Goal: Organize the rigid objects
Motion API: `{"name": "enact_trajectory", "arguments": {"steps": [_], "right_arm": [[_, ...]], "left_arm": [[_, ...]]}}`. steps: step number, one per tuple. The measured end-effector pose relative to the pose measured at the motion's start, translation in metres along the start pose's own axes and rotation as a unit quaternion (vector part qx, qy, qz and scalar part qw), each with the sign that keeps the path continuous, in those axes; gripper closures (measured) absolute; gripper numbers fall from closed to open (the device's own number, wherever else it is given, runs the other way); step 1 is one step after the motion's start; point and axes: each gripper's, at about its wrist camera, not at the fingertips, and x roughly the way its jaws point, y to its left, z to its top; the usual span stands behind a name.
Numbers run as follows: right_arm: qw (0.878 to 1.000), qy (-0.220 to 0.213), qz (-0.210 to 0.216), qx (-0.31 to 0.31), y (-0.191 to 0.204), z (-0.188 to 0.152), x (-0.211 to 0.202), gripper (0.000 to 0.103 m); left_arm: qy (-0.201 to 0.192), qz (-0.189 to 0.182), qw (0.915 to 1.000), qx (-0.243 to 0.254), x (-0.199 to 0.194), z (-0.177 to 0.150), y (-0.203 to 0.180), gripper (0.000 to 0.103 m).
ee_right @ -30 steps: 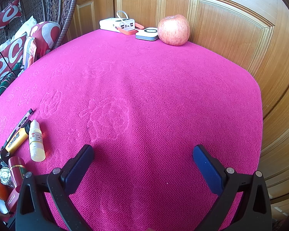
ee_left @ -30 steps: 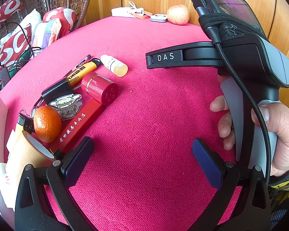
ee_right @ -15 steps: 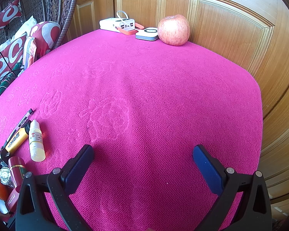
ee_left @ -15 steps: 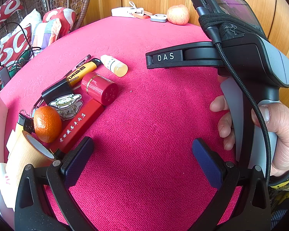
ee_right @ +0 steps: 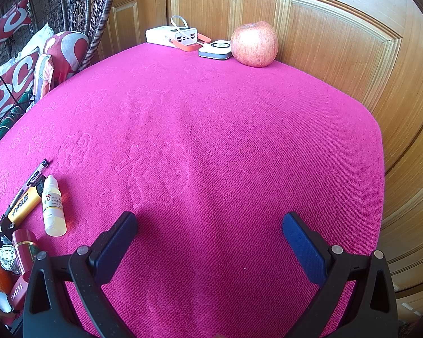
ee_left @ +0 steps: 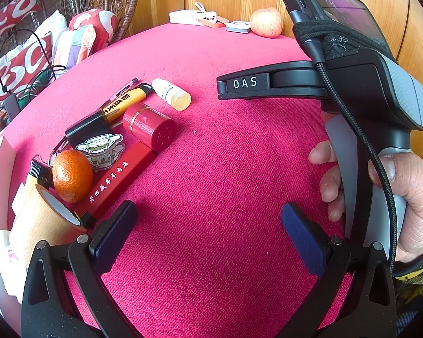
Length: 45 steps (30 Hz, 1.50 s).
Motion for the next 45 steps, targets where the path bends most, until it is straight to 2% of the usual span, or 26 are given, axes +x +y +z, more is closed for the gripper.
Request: {"name": "enact_trajectory", "arguments": {"steps": [4, 6, 10, 13, 15, 18, 21, 24, 25, 29, 33, 35, 39, 42, 45], "right_arm": [[1.000, 0.000, 0.000, 0.000, 0.000, 0.000, 0.000, 0.000], [1.000, 0.000, 0.000, 0.000, 0.000, 0.000, 0.000, 0.000], [1.000, 0.000, 0.000, 0.000, 0.000, 0.000, -0.001, 0.000], [1.000, -0.001, 0.000, 0.000, 0.000, 0.000, -0.001, 0.000], [1.000, -0.001, 0.000, 0.000, 0.000, 0.000, -0.001, 0.000], [1.000, -0.001, 0.000, 0.000, 0.000, 0.000, -0.001, 0.000], [1.000, -0.001, 0.000, 0.000, 0.000, 0.000, -0.001, 0.000], [1.000, -0.001, 0.000, 0.000, 0.000, 0.001, -0.001, 0.000], [1.000, -0.001, 0.000, 0.000, 0.000, 0.000, -0.001, 0.000], [1.000, -0.001, 0.000, 0.000, 0.000, 0.001, -0.001, 0.000], [1.000, -0.001, 0.000, 0.000, 0.000, 0.001, -0.001, 0.000], [1.000, -0.001, 0.000, 0.000, 0.001, 0.001, -0.001, 0.000], [1.000, -0.001, 0.000, 0.000, 0.001, 0.001, -0.001, 0.000], [1.000, -0.001, 0.000, 0.000, 0.000, 0.001, -0.001, 0.000], [1.000, -0.001, 0.000, 0.000, 0.001, 0.001, -0.001, 0.000]], "left_arm": [[0.002, 0.000, 1.0000, 0.001, -0.001, -0.001, -0.001, 0.000], [0.007, -0.013, 0.9998, -0.009, -0.001, -0.006, -0.002, 0.000], [-0.005, -0.019, 0.9998, -0.011, -0.005, -0.010, -0.002, 0.000], [-0.035, -0.002, 0.9994, -0.002, -0.018, -0.016, -0.002, 0.000], [-0.053, -0.005, 0.9985, -0.009, -0.032, -0.018, 0.001, 0.000], [-0.077, -0.032, 0.9958, -0.038, -0.057, -0.024, 0.009, 0.000], [-0.109, -0.026, 0.9921, -0.057, -0.085, -0.037, 0.024, 0.000], [-0.135, 0.024, 0.9884, -0.065, -0.114, -0.051, 0.045, 0.000], [-0.137, 0.030, 0.9872, -0.076, -0.119, -0.055, 0.055, 0.000], [-0.133, 0.043, 0.9833, -0.117, -0.129, -0.067, 0.094, 0.000], [-0.127, 0.018, 0.9825, -0.135, -0.126, -0.067, 0.108, 0.000], [-0.118, 0.001, 0.9865, -0.114, -0.118, -0.059, 0.101, 0.000], [-0.084, 0.026, 0.9955, -0.036, -0.091, -0.036, 0.084, 0.002], [-0.057, 0.053, 0.9968, -0.020, -0.067, -0.021, 0.080, 0.002], [-0.038, 0.050, 0.9980, -0.009, -0.052, -0.018, 0.077, 0.002]]}}
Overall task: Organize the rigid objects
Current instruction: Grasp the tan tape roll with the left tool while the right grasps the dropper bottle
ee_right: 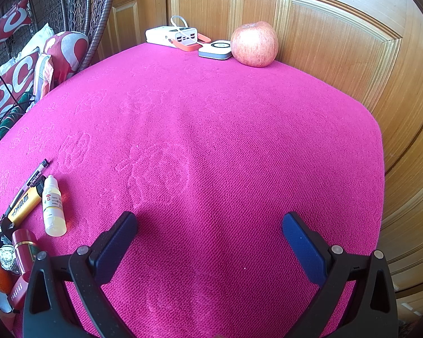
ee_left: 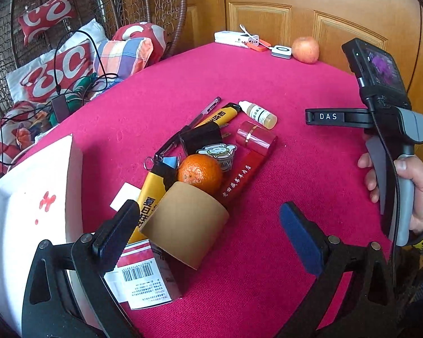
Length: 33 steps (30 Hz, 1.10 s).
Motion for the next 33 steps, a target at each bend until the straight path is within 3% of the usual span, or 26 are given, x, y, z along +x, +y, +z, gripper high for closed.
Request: {"name": "enact_trajectory", "arguments": {"steps": [4, 6, 14, 16, 17, 18, 23, 24, 26, 28, 30, 31, 33], "right_arm": [[1.000, -0.001, 0.000, 0.000, 0.000, 0.000, 0.000, 0.000], [1.000, 0.001, 0.000, 0.000, 0.000, 0.000, 0.000, 0.000], [1.000, 0.000, 0.000, 0.000, 0.000, 0.000, 0.000, 0.000], [1.000, -0.001, -0.001, -0.001, 0.000, 0.000, 0.000, 0.000], [1.000, -0.002, -0.001, -0.001, 0.000, 0.000, 0.000, 0.000], [1.000, 0.000, -0.001, 0.000, 0.000, 0.000, 0.000, 0.000], [1.000, 0.000, 0.005, 0.000, -0.002, -0.001, -0.001, 0.000], [1.000, -0.002, 0.022, -0.005, -0.003, -0.001, -0.004, 0.000], [0.992, -0.022, 0.122, -0.010, -0.007, -0.001, -0.014, 0.000], [0.965, -0.084, 0.248, -0.013, -0.012, 0.001, -0.034, 0.000], [0.934, -0.140, 0.324, -0.046, -0.010, 0.004, -0.053, 0.000], [0.933, -0.143, 0.320, -0.082, -0.001, 0.007, -0.056, 0.000], [0.943, -0.132, 0.267, -0.149, 0.025, 0.014, -0.053, 0.000]], "left_arm": [[0.003, 0.001, 0.9997, 0.022, -0.002, -0.006, -0.009, 0.013], [0.011, -0.015, 0.9997, 0.018, -0.005, -0.006, -0.010, 0.028], [0.050, 0.001, 0.9984, 0.025, 0.018, -0.012, -0.012, 0.028], [0.043, -0.001, 0.9987, 0.027, 0.018, -0.016, -0.015, 0.034], [0.041, -0.007, 0.9989, 0.020, 0.017, -0.017, -0.015, 0.047], [0.039, -0.017, 0.9991, 0.010, 0.016, -0.018, -0.015, 0.051], [0.011, -0.022, 0.9996, -0.010, 0.006, -0.028, -0.027, 0.051], [0.007, -0.024, 0.9996, -0.011, 0.003, -0.030, -0.030, 0.051], [-0.007, -0.019, 0.9998, -0.007, -0.004, -0.031, -0.035, 0.051], [-0.023, -0.012, 0.9996, -0.011, -0.010, -0.030, -0.036, 0.051], [-0.033, -0.014, 0.9989, -0.028, -0.015, -0.031, -0.032, 0.051], [-0.038, -0.016, 0.9984, -0.038, -0.016, -0.032, -0.030, 0.051], [-0.045, -0.012, 0.9975, -0.054, -0.019, -0.034, -0.026, 0.051]]}}
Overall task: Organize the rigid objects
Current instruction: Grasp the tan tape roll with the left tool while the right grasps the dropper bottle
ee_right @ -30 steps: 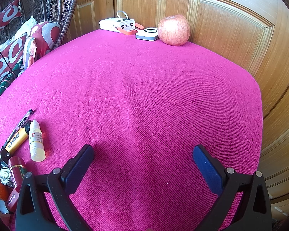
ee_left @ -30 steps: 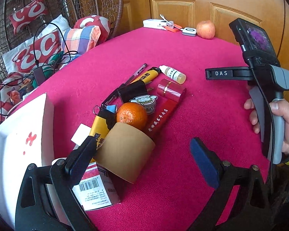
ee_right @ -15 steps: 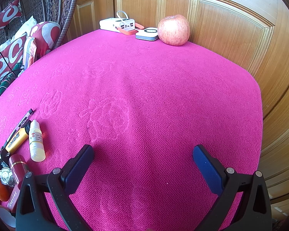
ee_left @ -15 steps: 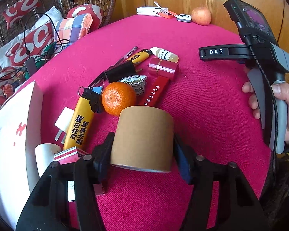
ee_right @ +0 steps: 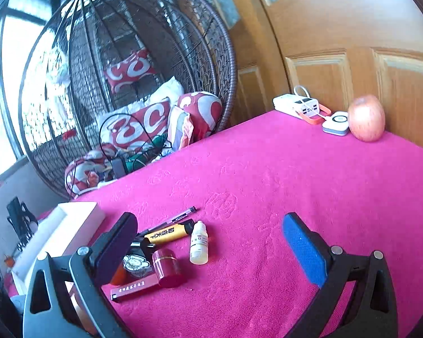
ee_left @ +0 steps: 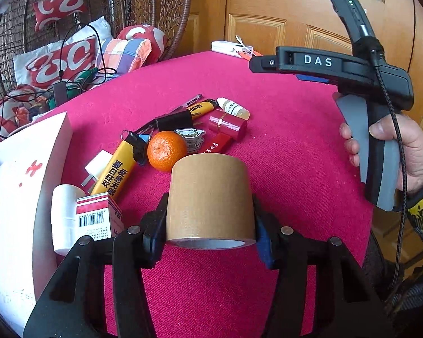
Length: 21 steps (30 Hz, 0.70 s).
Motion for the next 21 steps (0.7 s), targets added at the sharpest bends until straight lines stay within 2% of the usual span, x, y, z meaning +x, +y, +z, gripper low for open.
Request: {"name": "enact_trajectory", "arguments": {"steps": [1, 2, 4, 6, 8, 10, 12, 15, 16, 17, 21], "right_arm": [[0.999, 0.028, -0.029, -0.031, 0.006, 0.004, 0.020, 0.000], [0.998, 0.055, -0.034, -0.027, 0.005, 0.006, 0.037, 0.000], [0.995, 0.101, -0.026, -0.001, -0.002, 0.006, 0.065, 0.000], [0.993, 0.113, 0.000, 0.018, -0.001, 0.003, 0.064, 0.004], [0.992, 0.127, 0.007, 0.003, 0.005, 0.001, 0.070, 0.021], [0.990, 0.142, 0.004, -0.021, 0.014, -0.002, 0.080, 0.045], [0.988, 0.153, 0.000, -0.033, 0.018, -0.005, 0.086, 0.055], [0.987, 0.146, -0.007, -0.063, 0.023, -0.008, 0.082, 0.065], [0.987, 0.144, -0.002, -0.066, 0.024, -0.009, 0.080, 0.078], [0.988, 0.144, 0.003, -0.064, 0.022, -0.008, 0.079, 0.085], [0.991, 0.129, 0.021, -0.022, 0.009, -0.005, 0.071, 0.084]], "left_arm": [[-0.004, 0.004, 1.0000, -0.006, -0.002, 0.000, 0.002, 0.051], [-0.008, 0.006, 0.9999, -0.012, -0.004, -0.001, 0.004, 0.051], [-0.013, 0.007, 0.9997, -0.020, -0.009, -0.001, 0.008, 0.051], [-0.017, 0.010, 0.9995, -0.023, -0.012, -0.001, 0.011, 0.051], [-0.020, 0.010, 0.9994, -0.026, -0.015, -0.001, 0.013, 0.051], [-0.023, 0.009, 0.9993, -0.028, -0.017, -0.001, 0.013, 0.051], [-0.026, 0.009, 0.9993, -0.027, -0.018, -0.001, 0.012, 0.051], [-0.031, 0.008, 0.9991, -0.028, -0.021, 0.000, 0.012, 0.051], [-0.033, 0.008, 0.9990, -0.029, -0.022, 0.001, 0.011, 0.051], [-0.035, 0.008, 0.9989, -0.030, -0.023, 0.001, 0.012, 0.051], [-0.046, 0.012, 0.9983, -0.034, -0.030, 0.002, 0.013, 0.051]]}}
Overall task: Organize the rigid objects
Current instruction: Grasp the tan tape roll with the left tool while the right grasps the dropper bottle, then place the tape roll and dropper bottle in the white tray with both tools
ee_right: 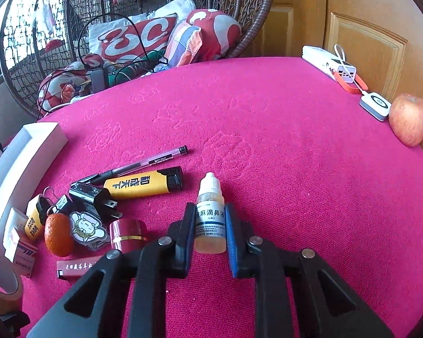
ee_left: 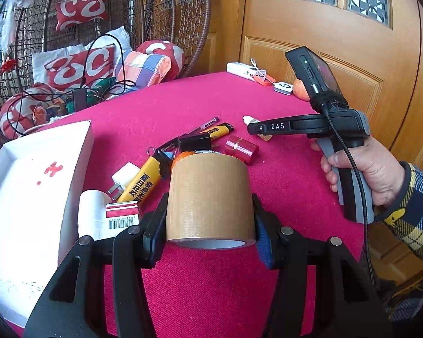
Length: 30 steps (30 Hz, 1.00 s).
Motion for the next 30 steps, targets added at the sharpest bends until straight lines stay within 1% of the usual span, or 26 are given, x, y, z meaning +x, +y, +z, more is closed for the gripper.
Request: {"name": "enact_trajectory", "arguments": {"steps": [3, 7, 10, 15, 19, 22, 25, 30], "right_arm": [[1.000, -0.018, 0.009, 0.012, -0.003, 0.002, -0.013, 0.084], [0.999, -0.038, 0.025, 0.014, 0.003, 0.005, -0.033, 0.084], [0.997, -0.046, 0.055, 0.016, 0.013, 0.004, -0.047, 0.084], [0.993, -0.073, 0.092, -0.006, 0.038, 0.003, -0.072, 0.084], [0.989, -0.071, 0.132, -0.005, 0.048, 0.005, -0.078, 0.084], [0.987, -0.071, 0.144, -0.012, 0.057, 0.007, -0.081, 0.084], [0.984, -0.070, 0.165, -0.017, 0.066, 0.008, -0.085, 0.084], [0.980, -0.073, 0.178, -0.050, 0.090, 0.012, -0.091, 0.084]], "left_arm": [[-0.010, 0.003, 0.9999, -0.005, -0.006, 0.002, 0.002, 0.051], [-0.024, 0.007, 0.9997, -0.008, -0.017, 0.004, 0.005, 0.051], [-0.033, 0.012, 0.9993, -0.012, -0.025, 0.005, 0.009, 0.051], [-0.048, 0.019, 0.9982, -0.032, -0.038, 0.007, 0.021, 0.051], [-0.059, 0.031, 0.9965, -0.050, -0.049, 0.008, 0.034, 0.051], [-0.067, 0.040, 0.9944, -0.070, -0.058, 0.007, 0.049, 0.051], [-0.075, 0.053, 0.9917, -0.090, -0.067, 0.005, 0.066, 0.051], [-0.091, 0.076, 0.9857, -0.120, -0.084, -0.001, 0.091, 0.051]]}}
